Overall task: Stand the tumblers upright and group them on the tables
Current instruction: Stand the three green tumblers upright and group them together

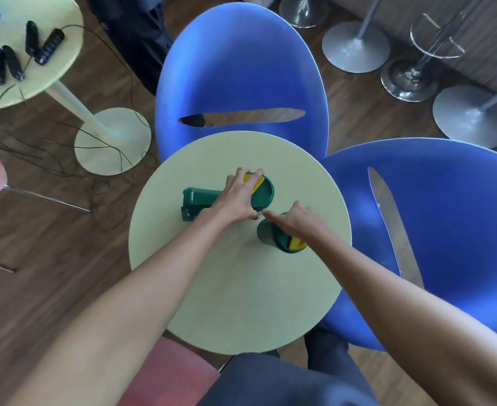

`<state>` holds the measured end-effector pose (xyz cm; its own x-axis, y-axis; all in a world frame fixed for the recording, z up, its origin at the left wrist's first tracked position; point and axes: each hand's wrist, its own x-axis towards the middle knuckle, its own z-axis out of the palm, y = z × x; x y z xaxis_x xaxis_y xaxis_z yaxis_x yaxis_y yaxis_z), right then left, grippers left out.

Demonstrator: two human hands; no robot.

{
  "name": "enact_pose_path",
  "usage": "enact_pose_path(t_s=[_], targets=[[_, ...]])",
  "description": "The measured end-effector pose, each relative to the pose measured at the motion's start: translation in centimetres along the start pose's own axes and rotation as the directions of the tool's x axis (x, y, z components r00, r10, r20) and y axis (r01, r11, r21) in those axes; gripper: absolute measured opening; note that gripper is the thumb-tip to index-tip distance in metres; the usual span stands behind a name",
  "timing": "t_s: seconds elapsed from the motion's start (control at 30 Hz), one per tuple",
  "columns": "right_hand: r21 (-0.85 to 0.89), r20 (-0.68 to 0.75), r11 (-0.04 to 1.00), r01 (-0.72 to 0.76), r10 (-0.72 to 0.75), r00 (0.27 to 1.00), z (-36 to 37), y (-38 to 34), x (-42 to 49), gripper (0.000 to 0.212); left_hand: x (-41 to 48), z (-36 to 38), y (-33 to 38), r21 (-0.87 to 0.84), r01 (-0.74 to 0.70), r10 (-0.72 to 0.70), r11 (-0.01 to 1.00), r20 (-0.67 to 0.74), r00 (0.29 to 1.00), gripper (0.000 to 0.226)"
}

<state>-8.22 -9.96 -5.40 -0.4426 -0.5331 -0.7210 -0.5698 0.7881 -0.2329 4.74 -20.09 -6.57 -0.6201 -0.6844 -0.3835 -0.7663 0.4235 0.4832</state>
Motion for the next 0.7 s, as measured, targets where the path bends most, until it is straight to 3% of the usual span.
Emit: enact_pose_path(t_s=[0.2, 0.4, 0.57, 0.7], targets=[[-0.012, 0.127, 1.0, 0.0, 0.002, 0.992, -0.7, -1.4, 0.3, 0.116, 0.0, -0.9, -0.7, 0.018, -0.044, 0.043, 0.999, 0.065, 0.997, 0.104], [0.062, 0.075, 0.998, 0.008, -0.012, 0.997, 0.4, -0.7, 0.2, 0.121, -0.1, -1.6, -0.8, 0.039, -0.069, 0.064, 0.997, 0.129, 0.99, 0.101], [0.337, 0.142, 0.94, 0.059, -0.113, 0.983, 0.9, 1.1, -0.7, 0.089, 0.0, -2.0, -1.0, 0.036, -0.05, 0.045, 0.998, 0.122, 0.992, 0.103], [0.526, 0.054, 0.846, 0.089, -0.137, 0.989, 2.3, 2.2, -1.4, 0.058, -0.2, -1.9, -1.1, 0.015, -0.072, 0.071, 0.997, 0.078, 0.994, 0.102]])
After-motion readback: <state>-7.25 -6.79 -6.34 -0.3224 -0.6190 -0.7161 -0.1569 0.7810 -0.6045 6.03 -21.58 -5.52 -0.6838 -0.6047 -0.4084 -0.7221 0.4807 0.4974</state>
